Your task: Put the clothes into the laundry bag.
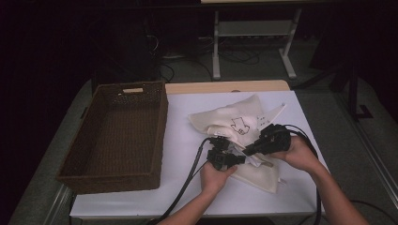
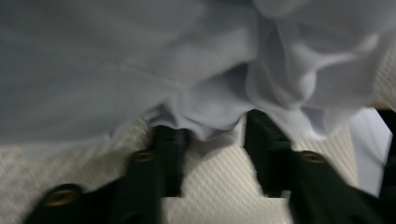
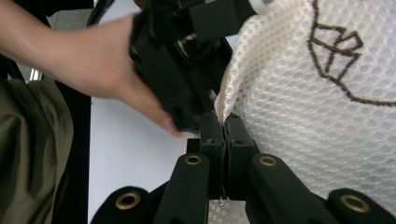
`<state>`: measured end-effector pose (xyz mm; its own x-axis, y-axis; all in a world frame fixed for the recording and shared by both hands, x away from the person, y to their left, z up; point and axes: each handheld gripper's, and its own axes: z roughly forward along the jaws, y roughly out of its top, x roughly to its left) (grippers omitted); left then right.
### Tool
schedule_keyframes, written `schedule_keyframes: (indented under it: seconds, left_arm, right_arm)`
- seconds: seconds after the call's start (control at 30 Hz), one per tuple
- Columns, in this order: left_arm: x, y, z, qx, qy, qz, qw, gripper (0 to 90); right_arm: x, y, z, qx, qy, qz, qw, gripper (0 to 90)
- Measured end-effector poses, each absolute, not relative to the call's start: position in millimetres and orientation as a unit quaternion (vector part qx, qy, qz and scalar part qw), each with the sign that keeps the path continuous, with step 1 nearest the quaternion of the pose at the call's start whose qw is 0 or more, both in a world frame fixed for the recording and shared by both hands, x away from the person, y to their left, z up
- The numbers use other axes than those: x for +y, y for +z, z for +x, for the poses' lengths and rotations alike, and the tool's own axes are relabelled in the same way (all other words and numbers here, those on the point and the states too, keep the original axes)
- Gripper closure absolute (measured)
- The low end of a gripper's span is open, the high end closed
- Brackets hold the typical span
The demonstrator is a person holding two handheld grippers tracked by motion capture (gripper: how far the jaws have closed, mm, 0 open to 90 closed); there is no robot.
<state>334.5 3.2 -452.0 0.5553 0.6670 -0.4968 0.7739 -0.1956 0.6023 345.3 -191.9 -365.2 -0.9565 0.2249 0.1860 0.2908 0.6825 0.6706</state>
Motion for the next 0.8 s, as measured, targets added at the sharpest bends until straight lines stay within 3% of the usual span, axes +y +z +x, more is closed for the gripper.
schedule_keyframes:
  seconds: [0.03,0.1,0.3,0.5,0.6,0.8]
  left_arm:
    - [3.5,-451.4,335.5,0.469,-0.062,0.765,0.436,83.2]
    - [4.3,-448.4,336.6,0.470,-0.066,0.755,0.452,86.7]
    - [5.0,-437.1,332.4,0.462,-0.063,0.737,0.490,87.9]
    - [1.5,-452.8,352.1,0.499,-0.065,0.718,0.482,87.8]
    - [1.4,-452.2,348.4,0.482,-0.055,0.736,0.472,85.5]
    - [17.6,-447.6,332.3,0.457,-0.057,0.768,0.445,70.1]
  right_arm:
    - [-192.6,-364.1,345.0,-0.916,-0.373,-0.141,0.045,88.4]
    - [-193.5,-362.5,343.8,-0.917,-0.373,-0.137,0.044,88.5]
    - [-196.5,-354.8,337.4,-0.916,-0.376,-0.132,0.039,88.7]
    - [-191.9,-351.5,332.4,-0.913,-0.387,-0.117,0.055,88.8]
    - [-197.3,-356.8,339.7,-0.911,-0.386,-0.137,0.053,88.7]
    - [-204.0,-365.3,347.0,-0.911,-0.379,-0.158,0.048,88.4]
